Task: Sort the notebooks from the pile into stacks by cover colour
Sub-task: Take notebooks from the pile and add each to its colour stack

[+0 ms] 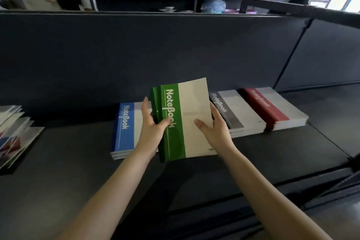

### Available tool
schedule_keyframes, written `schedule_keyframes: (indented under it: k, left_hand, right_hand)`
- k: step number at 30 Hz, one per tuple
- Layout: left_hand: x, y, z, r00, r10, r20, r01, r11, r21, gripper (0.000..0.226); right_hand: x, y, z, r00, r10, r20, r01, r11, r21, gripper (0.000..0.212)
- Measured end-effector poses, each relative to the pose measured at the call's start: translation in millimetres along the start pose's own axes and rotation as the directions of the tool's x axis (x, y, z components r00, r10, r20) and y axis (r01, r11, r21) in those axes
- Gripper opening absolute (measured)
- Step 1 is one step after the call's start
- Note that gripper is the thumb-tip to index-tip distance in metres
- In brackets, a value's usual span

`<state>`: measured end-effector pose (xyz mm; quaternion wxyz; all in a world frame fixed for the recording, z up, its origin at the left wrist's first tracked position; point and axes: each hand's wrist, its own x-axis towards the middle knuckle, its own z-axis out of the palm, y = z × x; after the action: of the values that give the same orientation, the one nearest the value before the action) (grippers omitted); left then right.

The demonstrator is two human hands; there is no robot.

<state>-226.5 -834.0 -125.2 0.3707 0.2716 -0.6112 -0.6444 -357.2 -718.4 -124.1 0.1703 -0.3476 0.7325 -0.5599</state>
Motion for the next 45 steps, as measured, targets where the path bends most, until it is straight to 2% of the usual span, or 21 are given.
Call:
schedule_keyframes:
  k: [4,11,14,17,19,21,23,28,31,35,40,45]
  left_hand:
    - [12,-5,28,0.995,-0.024,0.094,0.016,0.997,0.078,0.074]
    - [36,-16,41,0.992,-0.072,0.104,0.042,0.961,0.272,0.075]
    - [42,-14,42,0.984,-0.129,0.123,0.076,0.926,0.369,0.082]
    - [45,-14,47,0.975,-0.187,0.123,0.114,0.887,0.447,0.093]
    - [48,-19,55,0.976,-0.188,0.111,0.083,0.791,0.606,0.094]
    - [51,-23,59,0.977,-0.196,0.084,0.055,0.609,0.791,0.089]
    - [53,-26,59,0.976,-0.211,0.055,0.052,0.472,0.880,0.083]
    - [55,-31,55,0.992,-0.129,0.012,0.042,0.409,0.912,0.073]
    - [56,-34,56,0.997,-0.073,-0.008,0.040,0.448,0.893,0.077]
    - [59,-39,56,0.998,-0.014,-0.055,0.053,0.580,0.813,0.089]
    - [65,-43,56,0.999,-0.041,-0.031,0.050,0.599,0.799,0.098]
    - [72,-45,55,0.995,-0.098,-0.022,0.082,0.670,0.738,0.100]
  right_hand:
    - [6,8,-18,0.999,0.020,-0.045,-0.022,0.999,-0.039,0.068]
    - [32,14,-32,0.997,0.047,-0.058,-0.059,0.973,-0.223,0.078]
    - [48,15,-29,0.999,0.032,-0.043,-0.044,0.941,-0.337,0.074]
    - [61,16,-20,0.996,0.079,0.034,-0.052,0.867,-0.495,0.059]
    - [64,18,-12,0.989,0.114,0.094,-0.041,0.824,-0.565,0.053]
    - [65,19,-4,0.982,0.127,0.142,-0.010,0.776,-0.631,0.048]
    - [66,21,4,0.971,0.135,0.196,0.040,0.719,-0.693,0.044]
    - [74,27,14,0.948,0.186,0.260,0.076,0.658,-0.750,0.050]
    - [78,29,14,0.962,0.164,0.220,0.064,0.645,-0.761,0.049]
    - [80,33,14,0.977,0.112,0.180,0.065,0.650,-0.757,0.047]
    - [88,31,5,0.962,0.157,0.221,0.042,0.719,-0.693,0.050]
    - [99,31,-7,0.932,0.206,0.298,0.018,0.796,-0.606,0.056]
